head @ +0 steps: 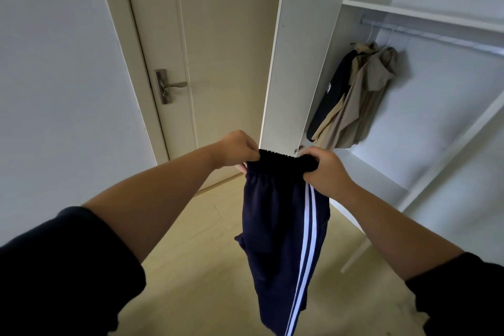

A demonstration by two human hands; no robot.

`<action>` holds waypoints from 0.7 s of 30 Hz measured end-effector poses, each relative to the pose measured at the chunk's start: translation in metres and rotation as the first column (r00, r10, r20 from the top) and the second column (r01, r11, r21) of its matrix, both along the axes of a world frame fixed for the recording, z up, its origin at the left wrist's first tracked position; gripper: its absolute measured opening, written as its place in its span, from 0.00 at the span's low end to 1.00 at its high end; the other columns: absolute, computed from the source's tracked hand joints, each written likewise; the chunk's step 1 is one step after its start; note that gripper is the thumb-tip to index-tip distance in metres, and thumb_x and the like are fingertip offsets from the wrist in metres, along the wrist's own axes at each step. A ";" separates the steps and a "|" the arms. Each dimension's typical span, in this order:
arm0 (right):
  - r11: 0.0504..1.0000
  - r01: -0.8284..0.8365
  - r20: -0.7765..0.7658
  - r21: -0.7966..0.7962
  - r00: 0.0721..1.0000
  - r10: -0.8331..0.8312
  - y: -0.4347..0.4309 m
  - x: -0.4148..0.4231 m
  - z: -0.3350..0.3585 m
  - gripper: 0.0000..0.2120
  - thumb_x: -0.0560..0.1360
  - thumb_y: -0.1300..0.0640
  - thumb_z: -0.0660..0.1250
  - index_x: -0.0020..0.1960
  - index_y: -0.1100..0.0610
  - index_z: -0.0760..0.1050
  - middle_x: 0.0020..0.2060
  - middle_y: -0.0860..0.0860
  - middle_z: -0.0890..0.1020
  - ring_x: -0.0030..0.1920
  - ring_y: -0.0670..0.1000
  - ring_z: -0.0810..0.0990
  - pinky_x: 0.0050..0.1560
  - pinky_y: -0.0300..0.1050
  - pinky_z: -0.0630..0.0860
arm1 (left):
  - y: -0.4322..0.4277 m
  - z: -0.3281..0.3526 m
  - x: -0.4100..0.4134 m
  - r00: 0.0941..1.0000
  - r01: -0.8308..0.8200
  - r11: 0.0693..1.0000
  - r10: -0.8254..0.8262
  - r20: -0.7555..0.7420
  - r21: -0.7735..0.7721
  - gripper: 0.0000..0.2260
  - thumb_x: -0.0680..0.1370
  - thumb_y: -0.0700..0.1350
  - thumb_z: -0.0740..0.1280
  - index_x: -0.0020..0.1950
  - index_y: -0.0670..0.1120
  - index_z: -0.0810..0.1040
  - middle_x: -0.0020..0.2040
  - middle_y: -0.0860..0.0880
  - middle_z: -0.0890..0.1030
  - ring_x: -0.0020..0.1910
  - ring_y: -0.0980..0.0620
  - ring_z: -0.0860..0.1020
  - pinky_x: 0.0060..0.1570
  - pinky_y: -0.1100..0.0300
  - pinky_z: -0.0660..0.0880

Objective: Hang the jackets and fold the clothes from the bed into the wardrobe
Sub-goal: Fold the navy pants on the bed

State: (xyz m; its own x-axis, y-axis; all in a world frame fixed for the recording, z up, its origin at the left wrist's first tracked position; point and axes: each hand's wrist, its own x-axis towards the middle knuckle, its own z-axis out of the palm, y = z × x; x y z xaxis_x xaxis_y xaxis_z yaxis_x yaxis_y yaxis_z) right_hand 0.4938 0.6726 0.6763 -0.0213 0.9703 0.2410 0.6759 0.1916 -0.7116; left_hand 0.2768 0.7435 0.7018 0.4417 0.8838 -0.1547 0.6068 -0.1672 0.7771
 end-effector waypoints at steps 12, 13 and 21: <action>0.843 -0.373 -0.664 -0.389 0.747 0.024 0.015 0.013 0.008 0.16 0.73 0.73 0.65 0.60 0.65 0.76 0.57 0.62 0.80 0.58 0.60 0.80 0.61 0.52 0.75 | 0.003 0.006 -0.004 0.975 -0.087 0.996 0.082 0.208 0.014 0.07 0.81 0.45 0.60 0.48 0.44 0.75 0.36 0.50 0.72 0.33 0.54 0.69 0.30 0.64 0.67; 0.852 -0.351 -0.649 -0.389 0.761 0.017 0.016 0.012 0.006 0.16 0.72 0.73 0.66 0.59 0.65 0.76 0.57 0.61 0.81 0.57 0.58 0.80 0.60 0.50 0.76 | 0.004 0.008 -0.005 0.991 -0.035 0.999 0.031 0.134 0.030 0.12 0.82 0.51 0.58 0.53 0.45 0.77 0.38 0.50 0.74 0.35 0.54 0.71 0.33 0.64 0.69; 0.921 -0.197 -0.445 -0.336 0.895 0.029 0.018 -0.005 0.002 0.14 0.65 0.71 0.75 0.45 0.58 0.78 0.40 0.54 0.83 0.47 0.56 0.83 0.55 0.48 0.78 | 0.004 0.030 0.002 0.898 0.313 0.945 -0.327 -0.294 -0.094 0.32 0.71 0.62 0.70 0.70 0.50 0.67 0.64 0.52 0.74 0.61 0.53 0.73 0.59 0.60 0.68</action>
State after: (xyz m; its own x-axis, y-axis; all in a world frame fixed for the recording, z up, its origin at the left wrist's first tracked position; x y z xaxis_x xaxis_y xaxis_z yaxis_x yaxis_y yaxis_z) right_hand 0.4883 0.6911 0.6786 -0.1137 0.9867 -0.1163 0.2821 -0.0802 -0.9560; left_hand 0.2792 0.7475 0.7320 0.6259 0.6920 -0.3597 0.7323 -0.3628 0.5763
